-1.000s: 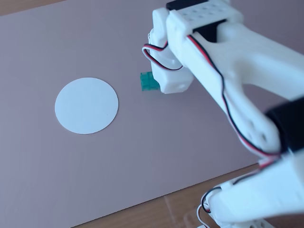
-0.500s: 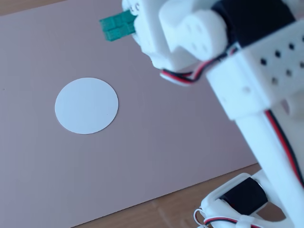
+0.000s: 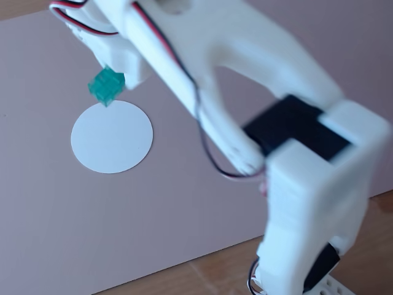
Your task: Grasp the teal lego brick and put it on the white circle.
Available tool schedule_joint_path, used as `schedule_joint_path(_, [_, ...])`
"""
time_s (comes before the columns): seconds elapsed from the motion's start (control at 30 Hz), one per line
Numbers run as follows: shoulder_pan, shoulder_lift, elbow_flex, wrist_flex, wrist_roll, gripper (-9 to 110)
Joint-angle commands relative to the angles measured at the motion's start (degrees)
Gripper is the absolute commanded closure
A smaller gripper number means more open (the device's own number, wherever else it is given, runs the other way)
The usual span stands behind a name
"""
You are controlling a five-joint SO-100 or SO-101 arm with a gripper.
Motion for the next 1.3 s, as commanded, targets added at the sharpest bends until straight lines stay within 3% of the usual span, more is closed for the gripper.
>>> schedule_joint_path(0.0, [-1.49,-11.25,-11.07,4.48,-1.41,102])
schedule_joint_path(0.3, [-2.37,-19.69,-15.47,5.27,-0.70,99])
schedule_joint_path(0.47, [-3.08,-17.84,-14.33,5.98,-1.32,61])
schedule_joint_path(0.5, [-3.25,-17.31,-13.97,6.06,-1.49,60])
schedule_joint_path(0.77, [-4.22,-13.62,-11.34,6.06,-0.44,61])
schedule_joint_path(0.93, [-5.36,0.00,-5.98,6.15,0.00,64])
schedule_joint_path(1.03, [-4.92,10.81,-1.93,6.15,0.97,74])
schedule_joint_path(1.13, [-1.93,19.95,1.67,6.06,3.69,96])
schedule_joint_path(1.27, [3.43,34.54,11.43,3.52,4.57,99])
